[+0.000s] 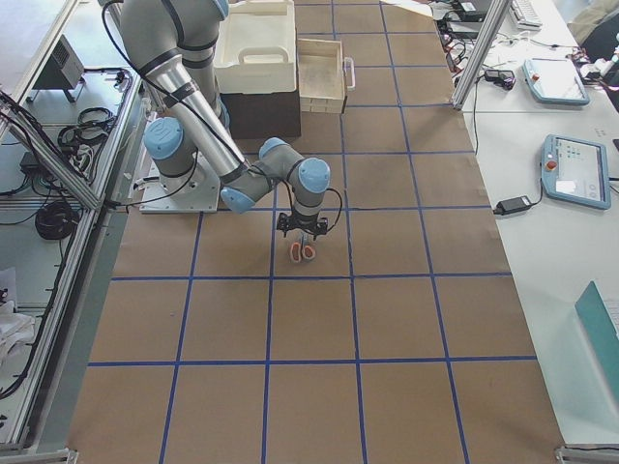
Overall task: Put scissors in drawer and close it
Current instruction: 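Lower the right gripper and close it on the scissors handle, then lift the scissors with the right gripper and carry them over the drawer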
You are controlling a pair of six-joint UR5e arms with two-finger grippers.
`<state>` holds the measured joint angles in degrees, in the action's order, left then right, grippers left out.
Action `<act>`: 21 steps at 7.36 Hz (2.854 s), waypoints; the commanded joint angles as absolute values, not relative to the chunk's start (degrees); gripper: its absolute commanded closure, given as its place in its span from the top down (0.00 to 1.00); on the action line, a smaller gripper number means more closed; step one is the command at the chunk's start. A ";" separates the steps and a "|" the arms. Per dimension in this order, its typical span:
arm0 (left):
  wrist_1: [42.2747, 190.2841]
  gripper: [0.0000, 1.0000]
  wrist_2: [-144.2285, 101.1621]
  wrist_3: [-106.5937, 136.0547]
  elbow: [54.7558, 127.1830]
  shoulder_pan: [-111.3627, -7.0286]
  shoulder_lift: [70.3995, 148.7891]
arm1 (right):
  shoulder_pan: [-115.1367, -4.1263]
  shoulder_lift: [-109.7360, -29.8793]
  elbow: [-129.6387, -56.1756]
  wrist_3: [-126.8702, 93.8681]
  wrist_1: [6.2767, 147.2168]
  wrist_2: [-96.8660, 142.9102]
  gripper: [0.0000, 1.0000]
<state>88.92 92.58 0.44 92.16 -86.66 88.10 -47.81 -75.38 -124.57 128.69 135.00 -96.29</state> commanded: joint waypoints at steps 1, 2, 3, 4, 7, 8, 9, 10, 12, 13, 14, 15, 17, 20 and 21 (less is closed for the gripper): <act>88.95 1.00 92.64 0.44 92.20 -86.66 88.07 | -47.81 -75.50 -125.33 128.76 135.97 -95.63 1.00; 89.03 1.00 92.64 0.44 92.20 -86.66 88.07 | -47.81 -75.50 -125.33 129.02 136.49 -95.02 1.00; 89.03 1.00 92.55 0.44 92.20 -86.66 87.98 | -47.81 -75.50 -125.33 129.46 136.58 -93.70 0.92; 89.03 1.00 92.72 0.44 92.20 -86.66 88.07 | -47.81 -75.32 -125.25 130.77 137.89 -93.69 0.84; 89.12 1.00 92.81 0.09 92.20 -86.66 87.98 | -47.81 -75.06 -125.33 131.66 139.57 -94.04 0.58; 89.12 1.00 92.73 0.09 92.20 -86.66 87.98 | -47.81 -75.06 -125.33 131.31 139.31 -94.13 0.54; 89.12 1.00 92.81 0.09 92.20 -86.66 87.98 | -47.81 -75.06 -125.33 131.22 139.13 -94.13 0.52; 89.03 1.00 92.73 0.09 92.20 -86.66 87.98 | -47.81 -75.15 -125.33 131.13 139.04 -94.13 0.43; 89.12 1.00 92.81 0.09 92.20 -86.66 87.98 | -47.81 -75.15 -125.33 131.13 139.13 -94.39 0.28; 89.12 1.00 92.73 0.09 92.20 -86.66 87.98 | -47.81 -75.15 -125.33 131.13 139.13 -94.57 0.21; 89.12 1.00 92.81 0.09 92.20 -86.66 87.98 | -47.81 -75.15 -125.16 131.05 139.30 -94.74 0.14; 89.12 1.00 92.81 0.09 92.20 -86.66 87.98 | -47.81 -75.41 -125.07 130.78 139.48 -94.75 0.04; 89.03 1.00 92.81 0.35 92.20 -86.66 88.59 | -48.07 -75.76 -121.23 129.64 139.22 -94.40 0.00; 89.03 1.00 92.73 0.09 92.29 -86.66 88.33 | -50.52 -77.42 -111.39 128.85 131.86 -91.78 0.00; 89.03 1.00 92.72 0.09 92.29 -86.66 88.33 | -52.89 -79.26 -107.62 126.93 126.53 -88.97 0.00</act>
<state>89.02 92.74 0.11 92.28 -86.66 88.36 -50.40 -77.44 -112.31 128.67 132.05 -91.81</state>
